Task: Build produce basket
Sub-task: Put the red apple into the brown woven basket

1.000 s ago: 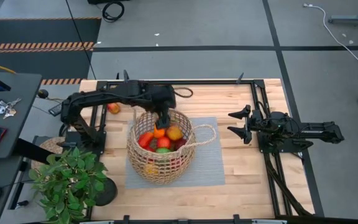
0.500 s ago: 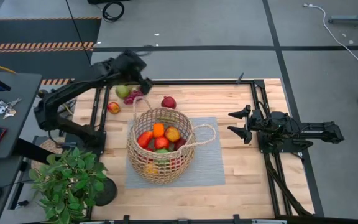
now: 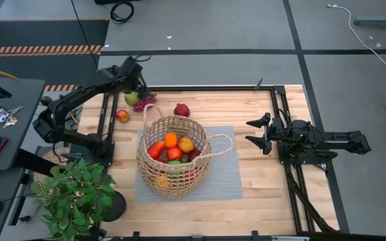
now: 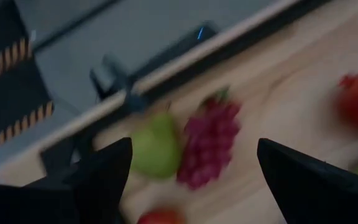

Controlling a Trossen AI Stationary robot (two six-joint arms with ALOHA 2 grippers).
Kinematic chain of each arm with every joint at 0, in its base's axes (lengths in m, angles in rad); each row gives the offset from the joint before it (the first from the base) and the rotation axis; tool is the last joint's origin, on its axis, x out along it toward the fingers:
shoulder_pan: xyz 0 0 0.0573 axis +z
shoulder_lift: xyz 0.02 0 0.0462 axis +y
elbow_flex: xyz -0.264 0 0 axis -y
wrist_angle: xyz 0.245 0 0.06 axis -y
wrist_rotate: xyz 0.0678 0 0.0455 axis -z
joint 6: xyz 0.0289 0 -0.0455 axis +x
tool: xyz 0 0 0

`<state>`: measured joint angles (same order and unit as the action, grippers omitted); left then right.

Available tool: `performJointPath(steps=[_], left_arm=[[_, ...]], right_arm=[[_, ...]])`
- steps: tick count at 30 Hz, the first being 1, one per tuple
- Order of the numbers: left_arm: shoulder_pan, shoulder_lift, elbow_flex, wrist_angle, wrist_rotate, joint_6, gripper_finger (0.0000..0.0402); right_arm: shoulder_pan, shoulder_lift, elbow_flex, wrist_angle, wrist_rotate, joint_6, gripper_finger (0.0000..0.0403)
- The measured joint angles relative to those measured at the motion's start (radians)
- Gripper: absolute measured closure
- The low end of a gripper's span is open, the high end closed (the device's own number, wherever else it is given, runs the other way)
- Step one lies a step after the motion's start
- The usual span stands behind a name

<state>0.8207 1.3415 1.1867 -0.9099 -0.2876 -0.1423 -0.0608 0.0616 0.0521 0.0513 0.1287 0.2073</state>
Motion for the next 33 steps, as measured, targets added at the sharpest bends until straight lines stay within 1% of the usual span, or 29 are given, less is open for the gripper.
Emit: performJointPath(steps=[3,7,9,14,18,21,29,33], left_arm=[[0.023,0.000,-0.001,-0.116,0.001,-0.006,0.0049],[0.023,0.014,-0.001,-0.261,0.010,-0.017,0.0049],[0.022,0.026,-0.007,-0.296,0.013,-0.020,0.0049],[0.012,0.027,-0.123,-0.207,0.019,-0.021,0.0049],[0.021,0.027,-0.219,-0.177,0.020,0.000,0.0049],[0.024,0.027,-0.257,-0.173,0.007,0.000,0.0049],[0.025,0.027,-0.329,-0.139,-0.082,0.031,0.0049],[0.024,0.027,-0.366,-0.102,-0.089,0.023,0.0049]], right_arm=[[0.000,0.000,0.000,0.000,0.000,0.000,0.0054],[0.000,0.000,0.000,0.000,0.000,0.000,0.0054],[0.000,0.000,0.000,0.000,0.000,0.000,0.0054],[0.000,0.000,0.000,0.000,0.000,0.000,0.0054],[0.000,0.000,0.000,0.000,0.000,0.000,0.0054],[0.000,0.000,0.000,0.000,0.000,0.000,0.0054],[0.000,0.000,0.000,0.000,0.000,0.000,0.0054],[0.000,0.000,0.000,0.000,0.000,0.000,0.0054]])
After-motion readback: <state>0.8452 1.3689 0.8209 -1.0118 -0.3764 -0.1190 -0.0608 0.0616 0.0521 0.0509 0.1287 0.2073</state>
